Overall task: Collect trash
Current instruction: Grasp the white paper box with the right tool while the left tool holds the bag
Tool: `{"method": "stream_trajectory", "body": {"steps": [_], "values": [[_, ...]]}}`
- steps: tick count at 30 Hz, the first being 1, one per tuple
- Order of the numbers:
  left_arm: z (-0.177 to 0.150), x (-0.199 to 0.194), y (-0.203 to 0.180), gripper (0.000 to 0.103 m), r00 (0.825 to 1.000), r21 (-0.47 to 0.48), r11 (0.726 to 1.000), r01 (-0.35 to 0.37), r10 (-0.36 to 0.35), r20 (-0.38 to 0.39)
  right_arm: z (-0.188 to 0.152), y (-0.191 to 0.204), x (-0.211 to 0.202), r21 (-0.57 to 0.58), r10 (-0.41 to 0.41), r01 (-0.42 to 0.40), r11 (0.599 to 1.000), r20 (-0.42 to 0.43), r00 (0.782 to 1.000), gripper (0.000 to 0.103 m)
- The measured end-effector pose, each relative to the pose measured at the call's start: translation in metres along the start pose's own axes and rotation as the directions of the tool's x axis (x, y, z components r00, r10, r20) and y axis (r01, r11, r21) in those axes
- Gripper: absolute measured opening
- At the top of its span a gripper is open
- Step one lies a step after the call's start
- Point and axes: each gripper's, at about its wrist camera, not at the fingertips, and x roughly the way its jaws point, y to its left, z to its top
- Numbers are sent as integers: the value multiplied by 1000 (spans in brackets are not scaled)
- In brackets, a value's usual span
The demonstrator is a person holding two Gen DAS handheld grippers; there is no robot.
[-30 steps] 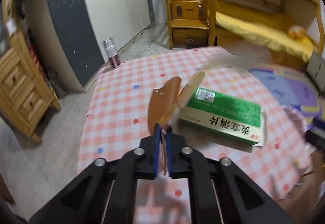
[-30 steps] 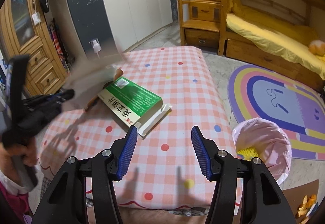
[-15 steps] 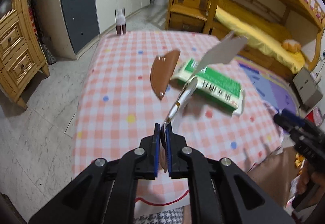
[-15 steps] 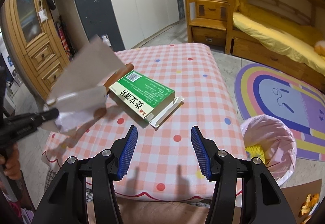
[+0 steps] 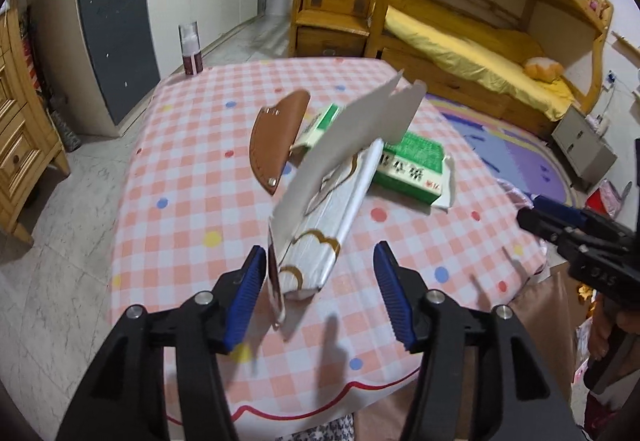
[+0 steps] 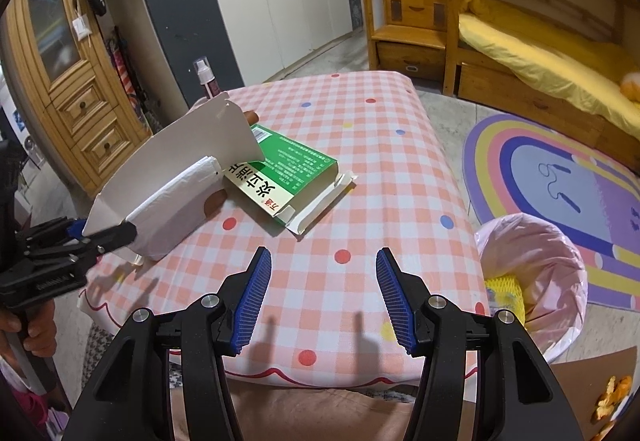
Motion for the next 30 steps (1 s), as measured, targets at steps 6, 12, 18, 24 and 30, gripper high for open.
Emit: {"method": "stream_trajectory", "body": {"steps": [6,12,18,24,30], "values": [[17,-4,9,55,1000,2,1000,-12,12,28,-1,-1,2,2,0,0,1000,-5,1000,55],[28,19,17,16,1000,20,1000,-4,4,-21,-1,4,1,-9,0,0,1000,-9,1000,55],[17,16,12,3,1000,-38,999,-13,12,-28,1,17,2,-38,5,-5,999,-8,1000,55],[15,11,2,3,1000,-151,988,13,-14,-3,4,38,3,-78,39,-40,996,-4,999,56],[11,-2,6,3,997,-114,991,-66,69,20,0,48,2,-112,75,-77,991,-17,997,56]]}}
